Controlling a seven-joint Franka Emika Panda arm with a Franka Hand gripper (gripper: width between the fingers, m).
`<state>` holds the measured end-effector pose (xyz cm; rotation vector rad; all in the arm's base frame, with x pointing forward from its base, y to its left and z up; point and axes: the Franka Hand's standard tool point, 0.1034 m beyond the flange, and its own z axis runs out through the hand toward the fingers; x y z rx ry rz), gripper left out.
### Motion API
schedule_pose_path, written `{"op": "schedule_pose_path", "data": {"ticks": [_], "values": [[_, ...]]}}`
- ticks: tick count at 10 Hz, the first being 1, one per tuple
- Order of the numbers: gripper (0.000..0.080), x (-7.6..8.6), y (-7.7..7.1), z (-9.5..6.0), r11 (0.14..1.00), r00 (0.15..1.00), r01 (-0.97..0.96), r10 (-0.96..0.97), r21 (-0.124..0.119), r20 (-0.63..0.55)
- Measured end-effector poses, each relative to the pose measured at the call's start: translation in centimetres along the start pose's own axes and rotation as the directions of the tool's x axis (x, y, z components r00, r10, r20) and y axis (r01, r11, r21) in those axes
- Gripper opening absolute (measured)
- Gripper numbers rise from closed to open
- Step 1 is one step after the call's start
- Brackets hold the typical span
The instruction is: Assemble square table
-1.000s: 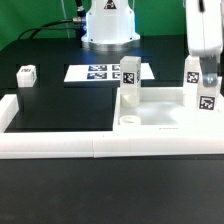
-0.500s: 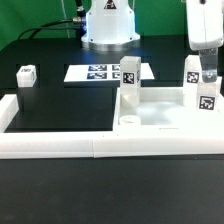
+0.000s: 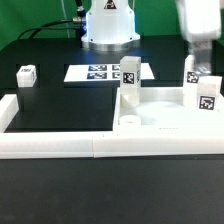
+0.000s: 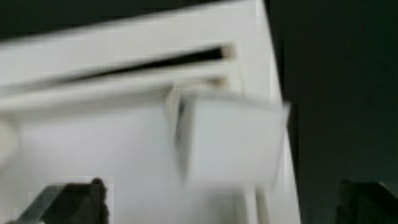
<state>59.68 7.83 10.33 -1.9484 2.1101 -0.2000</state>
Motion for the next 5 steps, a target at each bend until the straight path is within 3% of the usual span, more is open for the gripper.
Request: {"op": "schedule_pose_path", "data": {"ticks": [3, 4, 5], "values": [[0.0649, 6.6, 1.9, -2.8, 0.934, 0.934, 0.356, -0.355, 0.017, -0.044], [0.0649, 8.4, 1.8, -3.5, 0.890, 0.889, 0.456, -0.454, 0.017, -0.054], [0.0649, 8.9, 1.6, -3.7, 0.863, 0.862, 0.505, -0.504, 0.016, -0.058]]}}
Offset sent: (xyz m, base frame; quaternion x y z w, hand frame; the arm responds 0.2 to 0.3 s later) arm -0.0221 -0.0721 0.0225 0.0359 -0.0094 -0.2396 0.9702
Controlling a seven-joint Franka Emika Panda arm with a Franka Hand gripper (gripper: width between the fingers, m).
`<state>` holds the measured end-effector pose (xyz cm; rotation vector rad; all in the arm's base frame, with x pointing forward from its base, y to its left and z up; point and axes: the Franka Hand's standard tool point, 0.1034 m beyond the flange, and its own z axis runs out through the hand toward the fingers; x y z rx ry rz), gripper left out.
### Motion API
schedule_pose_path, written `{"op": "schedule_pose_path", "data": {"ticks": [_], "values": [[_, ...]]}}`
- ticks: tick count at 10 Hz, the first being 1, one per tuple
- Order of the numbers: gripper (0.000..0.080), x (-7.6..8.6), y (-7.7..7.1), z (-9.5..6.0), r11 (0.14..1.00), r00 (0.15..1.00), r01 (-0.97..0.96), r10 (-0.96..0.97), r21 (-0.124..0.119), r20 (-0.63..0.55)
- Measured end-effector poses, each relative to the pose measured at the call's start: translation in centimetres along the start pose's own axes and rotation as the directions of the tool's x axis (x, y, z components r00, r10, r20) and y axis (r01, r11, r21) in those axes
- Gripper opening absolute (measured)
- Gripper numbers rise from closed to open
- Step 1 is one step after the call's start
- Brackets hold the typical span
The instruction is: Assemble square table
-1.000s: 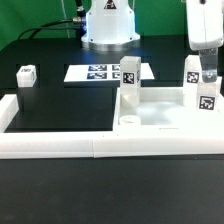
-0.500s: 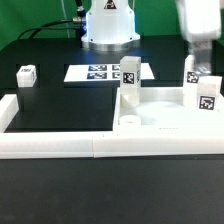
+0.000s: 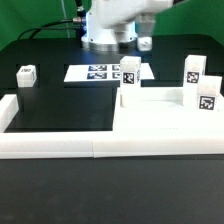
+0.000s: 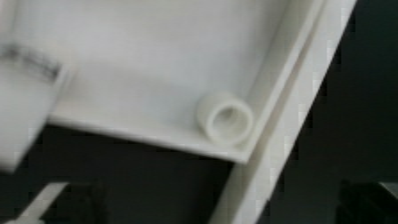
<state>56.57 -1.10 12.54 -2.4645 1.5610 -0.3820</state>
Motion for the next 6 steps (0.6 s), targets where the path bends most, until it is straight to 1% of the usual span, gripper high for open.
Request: {"op": "schedule_pose_path", "data": {"ticks": [1, 2, 4, 5, 6], "values": [[0.0649, -0.24, -0.02, 0.11, 0.998, 0.998, 0.058, -0.058, -0.002, 0.002], [0.0649, -0.18, 0.01, 0.12, 0.990, 0.990, 0.143, -0.143, -0.002, 0.002], [0.0649, -0.16, 0.03, 0.13, 0.969, 0.969, 0.246, -0.246, -0.002, 0.002], [0.0649, -0.13, 0.05, 0.13, 0.940, 0.940, 0.341, -0.341, -0.002, 0.002], [0.0649, 0.24, 0.50, -0.05, 0.899, 0.899, 0.437, -0.437, -0.004, -0.006]]}}
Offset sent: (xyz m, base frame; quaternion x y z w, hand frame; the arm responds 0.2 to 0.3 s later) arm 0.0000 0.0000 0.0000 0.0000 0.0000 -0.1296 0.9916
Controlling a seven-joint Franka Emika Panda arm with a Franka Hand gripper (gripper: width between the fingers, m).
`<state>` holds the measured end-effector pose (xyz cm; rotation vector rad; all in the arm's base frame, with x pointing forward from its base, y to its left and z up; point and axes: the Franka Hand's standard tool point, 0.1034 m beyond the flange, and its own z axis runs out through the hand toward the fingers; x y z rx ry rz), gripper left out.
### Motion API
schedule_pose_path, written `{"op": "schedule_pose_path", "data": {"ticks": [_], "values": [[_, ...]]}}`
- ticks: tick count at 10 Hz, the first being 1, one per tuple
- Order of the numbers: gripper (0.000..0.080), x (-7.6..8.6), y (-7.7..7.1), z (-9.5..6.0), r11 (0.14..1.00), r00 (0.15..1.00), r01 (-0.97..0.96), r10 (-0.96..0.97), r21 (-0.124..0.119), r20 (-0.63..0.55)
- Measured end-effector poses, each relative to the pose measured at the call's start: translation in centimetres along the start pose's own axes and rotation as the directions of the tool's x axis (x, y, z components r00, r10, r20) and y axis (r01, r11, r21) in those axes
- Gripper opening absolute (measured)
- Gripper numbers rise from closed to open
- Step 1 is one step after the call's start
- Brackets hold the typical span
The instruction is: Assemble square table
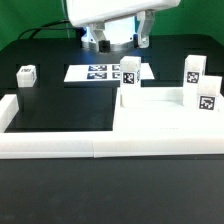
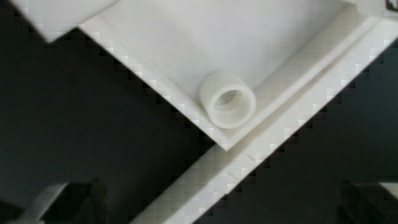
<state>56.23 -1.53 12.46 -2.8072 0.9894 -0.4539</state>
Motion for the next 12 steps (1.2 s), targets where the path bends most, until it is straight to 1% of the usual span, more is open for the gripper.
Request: {"op": "schedule_pose_path", "data": {"ticks": [1, 2, 3, 4, 5, 6, 7, 8, 9, 12], "values": [[0.0649, 0.2, 2.7, -0.7, 0.984, 0.983, 0.180, -0.180, -0.017, -0.023], [0.0649, -0.2, 6.9, -1.3, 0.940, 0.940, 0.336, -0.338, -0.059, -0.041], [0.0649, -0.9, 10.6, -1.4, 0.894, 0.897, 0.436, -0.441, -0.101, -0.030], [0.0649, -1.5, 13.6, -1.9, 0.839, 0.845, 0.533, -0.535, -0.110, 0.009], [0.0649, -1.9, 15.5, -3.6, 0.806, 0.808, 0.589, -0.587, -0.060, 0.046], [0.0649, -1.7, 17.2, -4.8, 0.730, 0.729, 0.683, -0.680, -0.022, 0.072], [0.0649, -1.2, 18.7, -5.4, 0.661, 0.658, 0.750, -0.746, -0.001, 0.098], [0.0649, -0.6, 19.3, -5.6, 0.648, 0.642, 0.762, -0.758, 0.017, 0.111], [0.0649, -0.7, 19.1, -5.5, 0.643, 0.638, 0.766, -0.762, 0.012, 0.109], [0.0649, -1.1, 19.6, -4.5, 0.651, 0.643, 0.759, -0.753, 0.014, 0.141]]}}
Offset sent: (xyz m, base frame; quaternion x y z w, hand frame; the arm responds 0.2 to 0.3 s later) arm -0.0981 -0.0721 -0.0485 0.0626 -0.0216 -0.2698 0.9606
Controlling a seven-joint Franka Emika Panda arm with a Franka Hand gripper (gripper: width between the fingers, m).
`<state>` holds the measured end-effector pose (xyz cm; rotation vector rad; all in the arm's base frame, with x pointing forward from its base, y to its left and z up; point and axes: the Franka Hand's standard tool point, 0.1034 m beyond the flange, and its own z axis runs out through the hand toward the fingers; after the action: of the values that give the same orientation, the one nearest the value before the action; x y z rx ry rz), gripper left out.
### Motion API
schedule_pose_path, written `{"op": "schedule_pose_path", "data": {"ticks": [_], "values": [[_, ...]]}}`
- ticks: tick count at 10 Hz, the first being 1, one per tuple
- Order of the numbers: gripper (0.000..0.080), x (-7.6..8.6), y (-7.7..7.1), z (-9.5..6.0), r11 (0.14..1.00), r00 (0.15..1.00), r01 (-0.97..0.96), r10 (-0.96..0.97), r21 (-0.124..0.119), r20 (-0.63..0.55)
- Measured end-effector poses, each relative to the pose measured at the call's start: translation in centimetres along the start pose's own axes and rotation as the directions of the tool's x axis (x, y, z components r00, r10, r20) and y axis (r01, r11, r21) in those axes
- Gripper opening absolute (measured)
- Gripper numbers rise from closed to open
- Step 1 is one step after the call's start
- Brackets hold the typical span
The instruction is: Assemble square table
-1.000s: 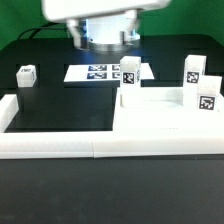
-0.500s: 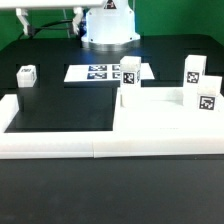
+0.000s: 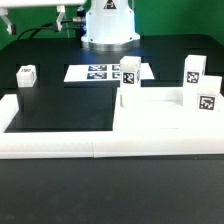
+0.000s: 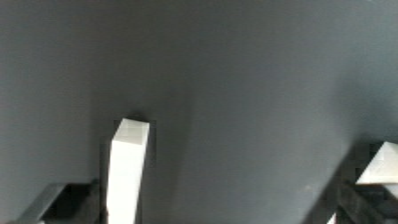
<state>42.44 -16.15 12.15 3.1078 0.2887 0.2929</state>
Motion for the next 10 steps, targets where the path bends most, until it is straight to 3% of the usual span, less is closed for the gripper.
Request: {"op": "schedule_pose_path", "data": {"ticks": [1, 2, 4, 5, 7, 10], "values": [[0.0649, -0.2, -0.1, 0.6, 1.000, 1.000, -0.008, 0.008, 0.006, 0.023], [0.0649, -1.1, 0.4, 2.0, 0.999, 0.995, -0.038, 0.035, 0.033, 0.091], [0.0649, -3.4, 3.2, 6.2, 0.995, 0.965, -0.088, 0.073, 0.050, 0.253], [0.0649, -3.9, 3.4, 7.3, 0.992, 0.940, -0.113, 0.087, 0.062, 0.329], [0.0649, -5.0, 3.4, 9.1, 0.978, 0.852, -0.192, 0.126, 0.079, 0.509], [0.0649, -5.2, 2.2, 9.8, 0.969, 0.744, -0.222, 0.095, 0.110, 0.662]]}}
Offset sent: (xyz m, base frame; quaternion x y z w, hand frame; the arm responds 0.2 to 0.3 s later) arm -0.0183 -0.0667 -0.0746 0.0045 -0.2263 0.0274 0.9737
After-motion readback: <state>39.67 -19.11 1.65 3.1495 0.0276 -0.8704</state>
